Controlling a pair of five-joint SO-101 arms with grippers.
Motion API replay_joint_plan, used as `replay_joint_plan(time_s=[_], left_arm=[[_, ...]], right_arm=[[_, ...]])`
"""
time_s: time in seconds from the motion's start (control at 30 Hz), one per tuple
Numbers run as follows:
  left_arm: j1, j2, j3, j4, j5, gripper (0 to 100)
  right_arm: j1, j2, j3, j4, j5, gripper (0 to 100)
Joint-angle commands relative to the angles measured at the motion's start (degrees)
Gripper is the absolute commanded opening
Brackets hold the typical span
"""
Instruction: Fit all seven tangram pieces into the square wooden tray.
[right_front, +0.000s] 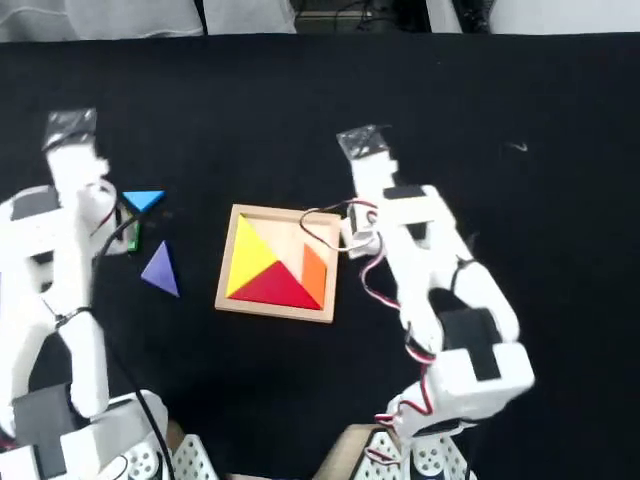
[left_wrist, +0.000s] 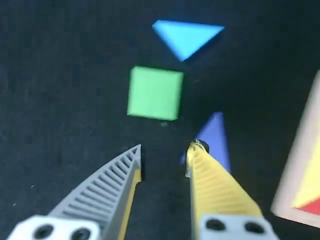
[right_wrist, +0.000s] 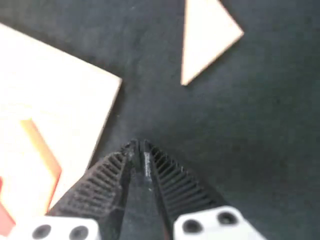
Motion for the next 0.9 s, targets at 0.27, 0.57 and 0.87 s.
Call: replay_joint_plan(time_s=[0.27, 0.57, 0.87], left_arm=[[-6.9, -2.29, 7.08, -13.27, -2.02, 16], [-2.95, 2.55, 2.59, -13.8, 3.6, 18], [1.89, 23.91, -23.25, 1.14, 4.66, 26]], right_arm=[[-7.74, 2.95, -8.57, 3.08, -1.85, 1.1], [-2.02, -4.18, -8.04, 4.66, -1.93, 1.1], [2.99, -11.56, 4.7, -5.45, 0.35, 1.1]])
